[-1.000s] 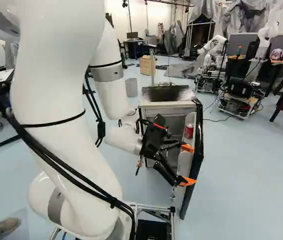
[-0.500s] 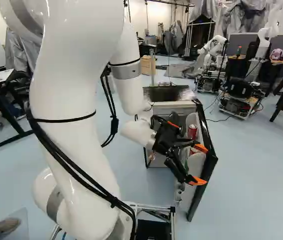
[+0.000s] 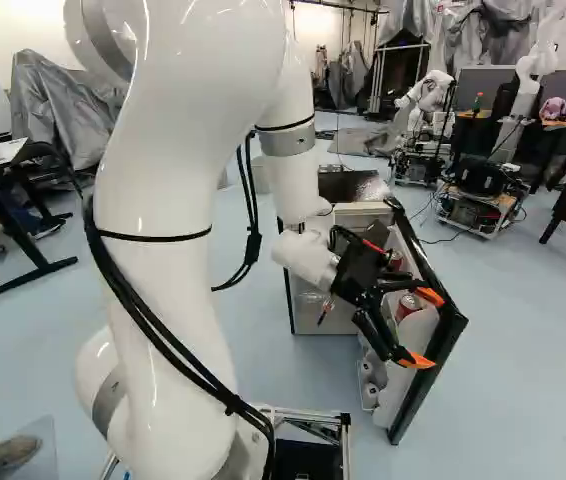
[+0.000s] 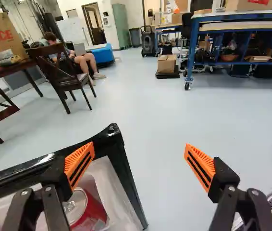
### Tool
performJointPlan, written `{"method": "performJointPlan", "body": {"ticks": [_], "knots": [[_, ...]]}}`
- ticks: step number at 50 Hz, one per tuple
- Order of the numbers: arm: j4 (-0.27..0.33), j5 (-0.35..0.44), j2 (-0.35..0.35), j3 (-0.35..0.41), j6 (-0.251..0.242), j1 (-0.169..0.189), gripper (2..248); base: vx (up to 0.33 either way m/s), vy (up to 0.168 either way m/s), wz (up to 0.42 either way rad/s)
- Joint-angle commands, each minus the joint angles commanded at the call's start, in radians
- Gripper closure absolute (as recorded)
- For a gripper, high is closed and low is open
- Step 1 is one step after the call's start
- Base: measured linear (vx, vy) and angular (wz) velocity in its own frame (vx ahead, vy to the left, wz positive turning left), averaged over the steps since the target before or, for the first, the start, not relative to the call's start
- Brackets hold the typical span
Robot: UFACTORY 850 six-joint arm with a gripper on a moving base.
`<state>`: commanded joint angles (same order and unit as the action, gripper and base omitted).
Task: Grab a drink from the fridge
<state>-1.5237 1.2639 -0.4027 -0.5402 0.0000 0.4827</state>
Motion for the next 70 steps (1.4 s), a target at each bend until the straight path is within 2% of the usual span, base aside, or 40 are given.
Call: {"method": "performJointPlan", "body": {"ticks": [20, 39, 53, 61, 70], "knots": [[0.0, 0.0, -0.064, -0.111, 0.0, 0.084, 3, 0.0, 0.0, 0.0], [0.0, 0.0, -0.119, -0.209, 0.0, 0.147, 3, 0.0, 0.0, 0.0], [0.001, 0.0, -0.118, -0.206, 0.0, 0.149, 3, 0.0, 0.0, 0.0], [0.017, 0.0, -0.095, -0.166, 0.0, 0.138, 3, 0.0, 0.0, 0.0], [0.067, 0.0, -0.06, -0.107, 0.0, 0.121, 3, 0.0, 0.0, 0.0]]}}
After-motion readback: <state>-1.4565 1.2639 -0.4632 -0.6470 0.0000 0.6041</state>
